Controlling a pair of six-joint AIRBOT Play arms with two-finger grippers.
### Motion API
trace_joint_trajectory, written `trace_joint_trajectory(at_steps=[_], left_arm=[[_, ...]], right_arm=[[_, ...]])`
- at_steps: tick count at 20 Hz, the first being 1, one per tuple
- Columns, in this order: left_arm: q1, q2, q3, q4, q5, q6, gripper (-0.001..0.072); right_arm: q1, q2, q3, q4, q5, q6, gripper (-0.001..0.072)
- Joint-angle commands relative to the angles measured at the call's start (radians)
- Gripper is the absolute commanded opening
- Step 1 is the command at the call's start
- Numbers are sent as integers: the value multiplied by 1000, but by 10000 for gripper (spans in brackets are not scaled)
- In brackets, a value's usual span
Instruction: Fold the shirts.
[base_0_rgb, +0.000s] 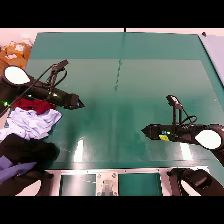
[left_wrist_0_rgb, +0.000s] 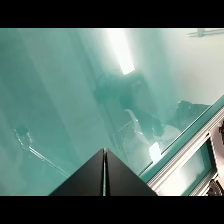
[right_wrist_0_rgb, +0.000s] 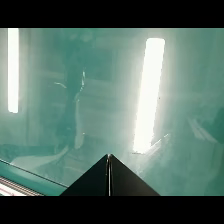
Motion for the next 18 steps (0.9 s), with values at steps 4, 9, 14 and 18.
trace_joint_trajectory(at_steps=[4,9,14,18], left_arm=[[0,1,0,0,0,0,24],[0,1,0,0,0,0,24],[0,1,0,5,133,-1,24],[0,1,2,451,343,-63,37]], right_arm=[[1,-1,0,0,0,0,11],[1,-1,0,0,0,0,11],[1,-1,0,-2,0,0,11],[1,-2,0,-2,-132,0,12]])
